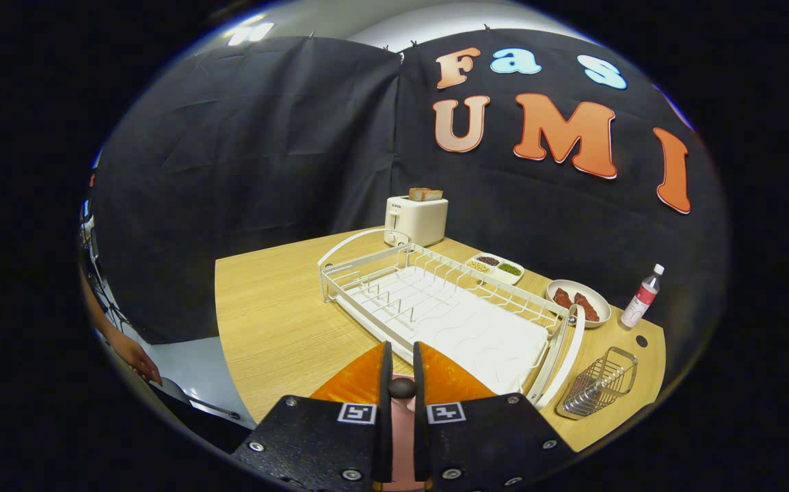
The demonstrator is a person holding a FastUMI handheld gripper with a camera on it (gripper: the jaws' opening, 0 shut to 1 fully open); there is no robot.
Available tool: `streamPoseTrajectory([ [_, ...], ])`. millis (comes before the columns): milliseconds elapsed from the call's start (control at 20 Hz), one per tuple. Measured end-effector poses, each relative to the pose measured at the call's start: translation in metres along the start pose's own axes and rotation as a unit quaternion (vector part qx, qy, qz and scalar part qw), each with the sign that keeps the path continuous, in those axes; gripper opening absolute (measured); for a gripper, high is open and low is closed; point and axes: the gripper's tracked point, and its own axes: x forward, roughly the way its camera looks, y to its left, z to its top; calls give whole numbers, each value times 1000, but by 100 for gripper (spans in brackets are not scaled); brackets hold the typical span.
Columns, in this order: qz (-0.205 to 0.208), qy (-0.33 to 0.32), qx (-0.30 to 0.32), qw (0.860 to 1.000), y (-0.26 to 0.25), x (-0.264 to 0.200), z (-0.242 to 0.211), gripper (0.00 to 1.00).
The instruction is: Take the plate from the dish rack, then take the spoon from the basket and place it into the plate.
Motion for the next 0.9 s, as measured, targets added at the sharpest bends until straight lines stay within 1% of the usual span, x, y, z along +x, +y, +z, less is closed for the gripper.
streamPoseTrajectory([
  [250,-8,38,-1,999,-10,-15,-31,14],
  [450,-31,84,11,996,-25,-16,-59,17],
  [550,-40,101,20,994,-30,-18,-65,22],
  [600,-46,102,22,993,-33,-18,-65,29],
  [700,-53,99,24,993,-37,-20,-61,39],
  [850,-63,89,28,994,-41,-24,-53,44],
  [900,-65,85,30,994,-43,-25,-49,48],
])
